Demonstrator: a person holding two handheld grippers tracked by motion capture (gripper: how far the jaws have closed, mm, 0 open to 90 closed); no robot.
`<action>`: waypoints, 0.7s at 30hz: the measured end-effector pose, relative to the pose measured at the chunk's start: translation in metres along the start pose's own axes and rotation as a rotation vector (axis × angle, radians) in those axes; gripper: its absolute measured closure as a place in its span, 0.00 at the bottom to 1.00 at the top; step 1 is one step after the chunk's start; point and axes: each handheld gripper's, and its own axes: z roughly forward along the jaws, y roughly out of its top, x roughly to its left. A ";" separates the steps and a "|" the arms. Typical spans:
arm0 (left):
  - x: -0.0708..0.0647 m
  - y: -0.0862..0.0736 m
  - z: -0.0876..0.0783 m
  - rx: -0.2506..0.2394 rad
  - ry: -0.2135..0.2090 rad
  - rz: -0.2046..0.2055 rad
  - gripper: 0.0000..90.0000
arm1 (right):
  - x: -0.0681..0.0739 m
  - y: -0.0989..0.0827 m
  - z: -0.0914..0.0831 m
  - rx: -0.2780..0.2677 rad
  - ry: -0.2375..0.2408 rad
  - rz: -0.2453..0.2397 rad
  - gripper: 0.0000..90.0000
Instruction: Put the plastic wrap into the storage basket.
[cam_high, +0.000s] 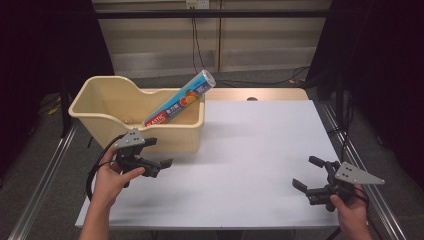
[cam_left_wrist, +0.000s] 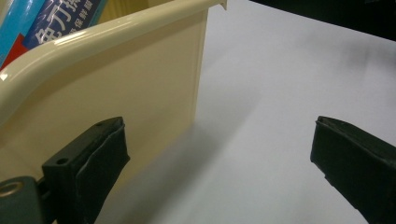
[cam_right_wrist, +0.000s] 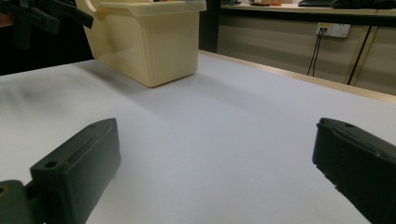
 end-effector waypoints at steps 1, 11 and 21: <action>0.000 -0.001 0.000 -0.005 -0.002 -0.007 0.04 | 0.000 0.000 0.000 0.000 0.000 0.000 0.01; 0.001 -0.018 -0.006 -0.034 0.021 -0.009 0.05 | 0.000 0.000 0.000 0.001 -0.001 0.002 0.01; 0.002 -0.033 -0.014 -0.064 0.036 -0.013 0.04 | 0.000 0.000 0.000 0.004 -0.001 0.000 0.01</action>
